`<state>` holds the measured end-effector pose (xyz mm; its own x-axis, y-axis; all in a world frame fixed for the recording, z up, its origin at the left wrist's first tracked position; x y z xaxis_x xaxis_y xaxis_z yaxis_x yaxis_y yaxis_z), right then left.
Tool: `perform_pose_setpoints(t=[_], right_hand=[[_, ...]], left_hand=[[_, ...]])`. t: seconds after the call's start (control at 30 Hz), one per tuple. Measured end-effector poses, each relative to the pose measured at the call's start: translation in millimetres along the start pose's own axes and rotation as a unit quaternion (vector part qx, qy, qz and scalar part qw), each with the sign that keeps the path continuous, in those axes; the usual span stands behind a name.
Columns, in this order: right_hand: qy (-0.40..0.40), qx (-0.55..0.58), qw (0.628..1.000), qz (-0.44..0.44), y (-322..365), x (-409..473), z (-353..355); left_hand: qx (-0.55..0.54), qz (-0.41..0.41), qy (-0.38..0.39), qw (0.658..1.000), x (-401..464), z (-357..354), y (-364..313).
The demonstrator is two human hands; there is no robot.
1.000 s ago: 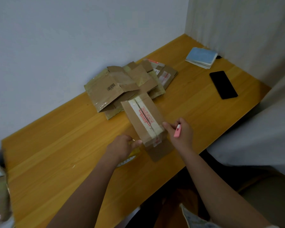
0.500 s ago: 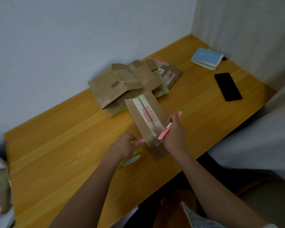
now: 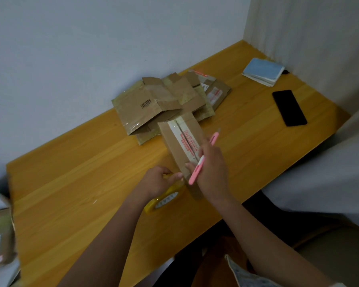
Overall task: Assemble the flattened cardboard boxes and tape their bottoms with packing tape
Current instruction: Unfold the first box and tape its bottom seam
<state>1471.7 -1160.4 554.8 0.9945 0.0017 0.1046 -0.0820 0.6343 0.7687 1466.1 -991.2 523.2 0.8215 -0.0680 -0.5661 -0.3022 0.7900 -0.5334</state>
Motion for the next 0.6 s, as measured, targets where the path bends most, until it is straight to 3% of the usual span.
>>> perform_pose_setpoints(t=[0.17, 0.4, 0.6], right_hand=[[0.112, 0.040, 0.992, 0.037, -2.4, -20.4, -22.2], [0.089, 0.062, 0.993, 0.036, -8.5, -10.3, -20.3], [0.098, 0.095, 0.990, 0.018, -10.8, -8.2, -19.9]], left_hand=[[-0.003, -0.034, 0.002, 0.999, -7.5, 6.5, -4.1], [-0.155, -0.020, 0.056, 0.986, -21.3, 11.1, 5.0], [-0.154, -0.040, 0.038, 0.987, -19.6, 9.6, 16.8]])
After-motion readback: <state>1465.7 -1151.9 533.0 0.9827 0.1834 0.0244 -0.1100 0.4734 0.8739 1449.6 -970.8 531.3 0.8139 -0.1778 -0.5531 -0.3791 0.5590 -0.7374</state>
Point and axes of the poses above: each hand's wrist, its own x-axis towards the middle knuckle, its own z-axis out of the back of the hand, y = z × x, the point moved 5 cm from there along x, towards the middle knuckle, and after that the axes turned 3 degrees about z, right-handed, at the moved point
